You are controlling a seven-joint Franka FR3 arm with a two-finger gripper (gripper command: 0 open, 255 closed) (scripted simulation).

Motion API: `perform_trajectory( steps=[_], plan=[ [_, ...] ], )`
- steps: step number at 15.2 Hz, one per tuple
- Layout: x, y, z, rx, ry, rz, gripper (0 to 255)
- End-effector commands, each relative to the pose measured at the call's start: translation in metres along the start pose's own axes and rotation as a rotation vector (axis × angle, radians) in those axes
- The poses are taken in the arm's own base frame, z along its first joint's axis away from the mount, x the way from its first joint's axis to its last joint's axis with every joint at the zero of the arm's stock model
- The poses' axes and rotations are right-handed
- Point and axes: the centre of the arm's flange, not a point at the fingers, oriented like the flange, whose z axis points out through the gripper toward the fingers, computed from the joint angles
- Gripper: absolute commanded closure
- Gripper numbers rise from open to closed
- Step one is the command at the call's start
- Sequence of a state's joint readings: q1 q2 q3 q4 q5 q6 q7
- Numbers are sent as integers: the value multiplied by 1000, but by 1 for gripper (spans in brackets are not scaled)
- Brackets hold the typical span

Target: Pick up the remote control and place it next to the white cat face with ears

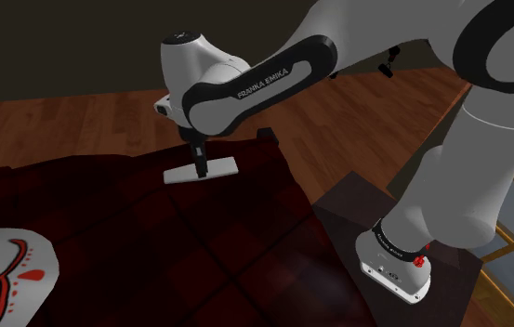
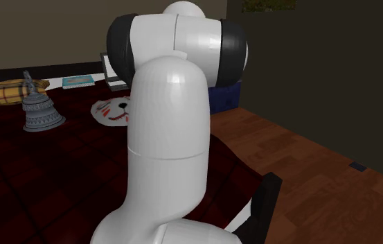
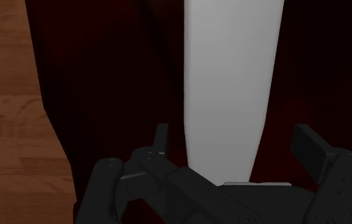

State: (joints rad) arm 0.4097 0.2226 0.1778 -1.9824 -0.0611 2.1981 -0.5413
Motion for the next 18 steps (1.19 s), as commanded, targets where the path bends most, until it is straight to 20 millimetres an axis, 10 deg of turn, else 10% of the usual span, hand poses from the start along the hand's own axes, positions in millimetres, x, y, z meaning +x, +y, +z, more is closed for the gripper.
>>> perform_trajectory(
  steps=[1,12,13,18],
  plan=[
    [1,-1,10,-1,0,-3,0],
    [1,-1,29,-1,0,-3,0],
    [1,-1,29,-1,0,-3,255],
    [1,-1,29,-1,0,-3,255]
  ],
)
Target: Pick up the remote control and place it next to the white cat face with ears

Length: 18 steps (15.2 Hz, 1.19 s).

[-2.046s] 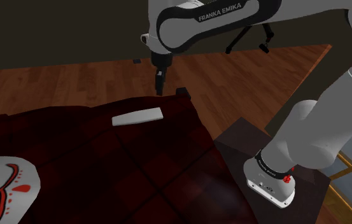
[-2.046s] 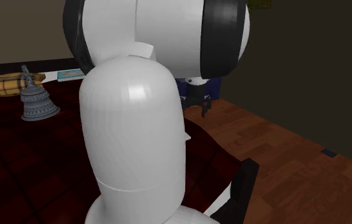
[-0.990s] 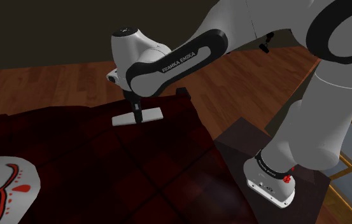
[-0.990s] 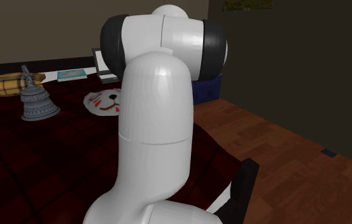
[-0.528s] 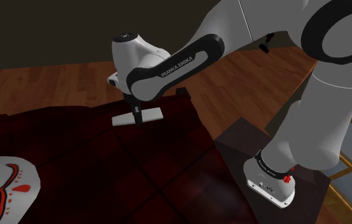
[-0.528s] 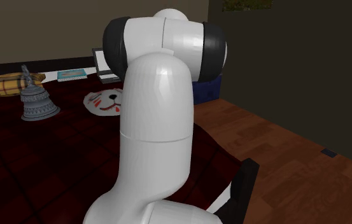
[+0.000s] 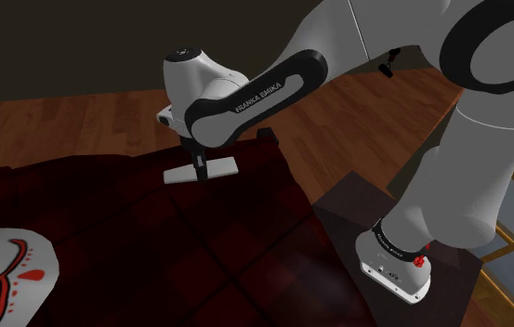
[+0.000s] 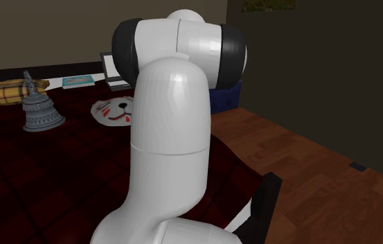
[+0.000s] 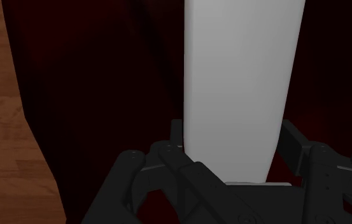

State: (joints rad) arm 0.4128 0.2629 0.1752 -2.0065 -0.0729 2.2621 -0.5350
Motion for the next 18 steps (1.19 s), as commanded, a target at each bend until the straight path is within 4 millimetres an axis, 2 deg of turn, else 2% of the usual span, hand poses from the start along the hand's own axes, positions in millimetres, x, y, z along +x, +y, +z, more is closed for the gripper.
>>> perform_trajectory(
  steps=[1,4,18],
  plan=[
    [0,0,0,0,0,0,255],
    [0,0,0,0,0,0,255],
    [-1,1,-74,0,0,0,255]
  ],
)
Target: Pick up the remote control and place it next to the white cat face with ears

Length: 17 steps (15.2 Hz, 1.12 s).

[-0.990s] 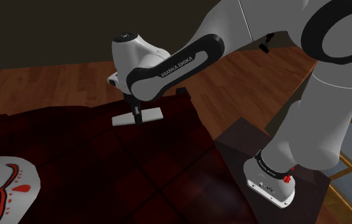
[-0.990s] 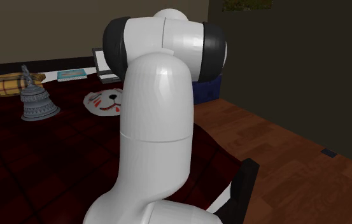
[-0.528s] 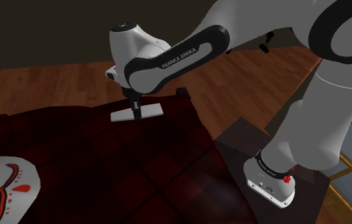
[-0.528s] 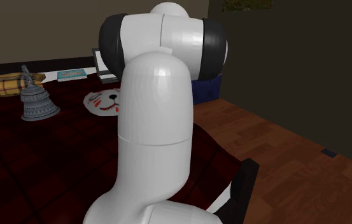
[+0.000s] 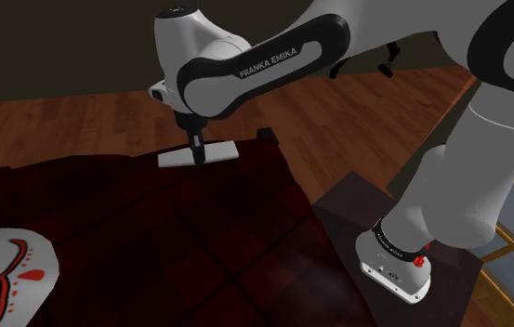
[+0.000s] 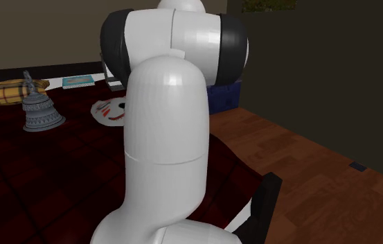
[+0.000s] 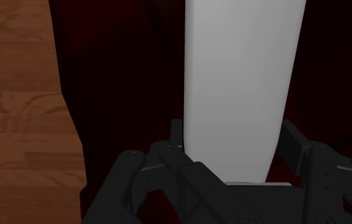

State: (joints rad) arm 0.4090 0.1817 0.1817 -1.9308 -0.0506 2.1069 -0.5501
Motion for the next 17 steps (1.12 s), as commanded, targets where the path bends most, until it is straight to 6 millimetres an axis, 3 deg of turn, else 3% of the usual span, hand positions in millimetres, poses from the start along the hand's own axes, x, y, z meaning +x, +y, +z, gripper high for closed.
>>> perform_trajectory(
  steps=[1,17],
  plan=[
    [-1,0,-11,0,0,0,255],
    [-2,1,-95,0,0,0,255]
  ],
)
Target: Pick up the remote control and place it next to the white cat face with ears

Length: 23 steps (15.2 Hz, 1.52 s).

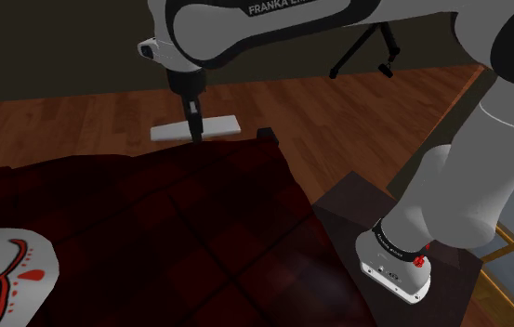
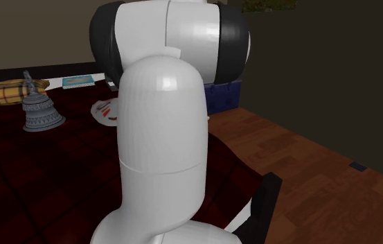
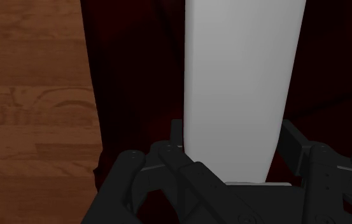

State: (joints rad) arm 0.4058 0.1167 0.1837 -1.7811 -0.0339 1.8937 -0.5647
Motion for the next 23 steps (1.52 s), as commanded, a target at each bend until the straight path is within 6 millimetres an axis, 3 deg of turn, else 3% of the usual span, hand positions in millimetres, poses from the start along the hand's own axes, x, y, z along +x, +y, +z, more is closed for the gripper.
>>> perform_trajectory(
  steps=[1,2,18,23],
  plan=[
    [0,0,-11,0,0,0,255],
    [0,0,-12,0,0,0,255],
    [180,-124,-16,0,0,0,255],
    [180,-124,10,0,0,0,255]
  ],
)
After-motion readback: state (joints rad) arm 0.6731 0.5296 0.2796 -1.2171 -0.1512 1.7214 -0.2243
